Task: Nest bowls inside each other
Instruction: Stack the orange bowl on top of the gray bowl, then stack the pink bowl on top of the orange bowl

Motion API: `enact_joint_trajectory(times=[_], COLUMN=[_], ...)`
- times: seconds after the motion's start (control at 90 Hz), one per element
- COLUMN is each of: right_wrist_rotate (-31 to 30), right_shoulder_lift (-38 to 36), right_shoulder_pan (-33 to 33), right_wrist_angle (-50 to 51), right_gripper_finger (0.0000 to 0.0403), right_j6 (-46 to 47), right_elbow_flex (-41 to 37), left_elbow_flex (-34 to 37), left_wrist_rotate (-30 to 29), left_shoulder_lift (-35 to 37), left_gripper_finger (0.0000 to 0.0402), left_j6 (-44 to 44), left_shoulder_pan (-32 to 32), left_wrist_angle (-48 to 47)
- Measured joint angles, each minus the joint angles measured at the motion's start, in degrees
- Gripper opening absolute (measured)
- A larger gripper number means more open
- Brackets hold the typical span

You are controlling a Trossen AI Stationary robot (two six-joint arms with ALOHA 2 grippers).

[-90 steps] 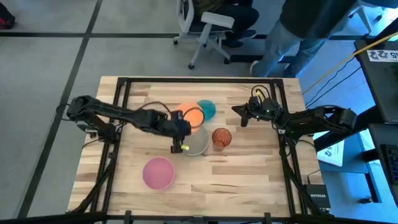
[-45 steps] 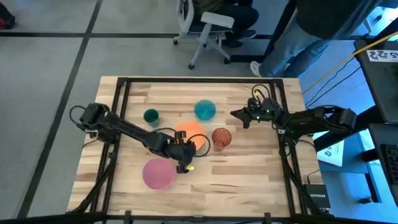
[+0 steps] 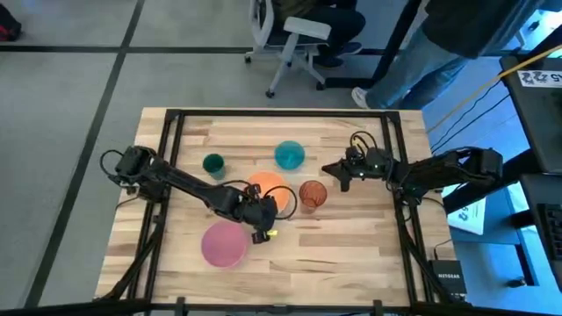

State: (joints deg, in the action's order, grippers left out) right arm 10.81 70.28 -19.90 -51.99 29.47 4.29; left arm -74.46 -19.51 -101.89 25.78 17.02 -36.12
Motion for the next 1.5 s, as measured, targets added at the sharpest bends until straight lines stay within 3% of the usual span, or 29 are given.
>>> enact_joint_trajectory(times=[0.233,0.433,0.878,1.178,1.389,1.5], right_wrist_rotate=[-3.99,-6.83,-4.51,-2.0,-0.66,-0.66], right_shoulder_lift=[-0.02,-0.04,0.07,0.07,0.07,0.07], right_shoulder_pan=[0.0,0.04,0.04,0.06,0.07,0.07], right_wrist_angle=[4.08,5.04,3.76,1.79,1.94,1.97], right_gripper_finger=[0.0,0.0,0.0,0.0,0.0,0.0], right_j6=[-3.35,-3.54,-3.39,-1.87,-1.23,-0.92], right_elbow_flex=[-0.56,-3.88,-3.89,-3.89,-3.91,-3.91], left_elbow_flex=[-4.97,-11.69,-12.03,-4.08,8.87,14.81], left_wrist_rotate=[4.28,4.79,-2.46,-3.05,-2.34,-1.9], left_shoulder_lift=[0.18,0.28,0.33,1.46,11.76,17.07], left_gripper_finger=[0.0113,0.0113,0.0113,0.0113,0.0113,0.0113], left_j6=[3.28,9.22,30.84,33.7,34.58,36.46], left_shoulder_pan=[-1.02,4.06,17.63,20.17,20.15,20.15], left_wrist_angle=[-7.36,-18.2,-36.97,-35.25,-20.93,-18.07])
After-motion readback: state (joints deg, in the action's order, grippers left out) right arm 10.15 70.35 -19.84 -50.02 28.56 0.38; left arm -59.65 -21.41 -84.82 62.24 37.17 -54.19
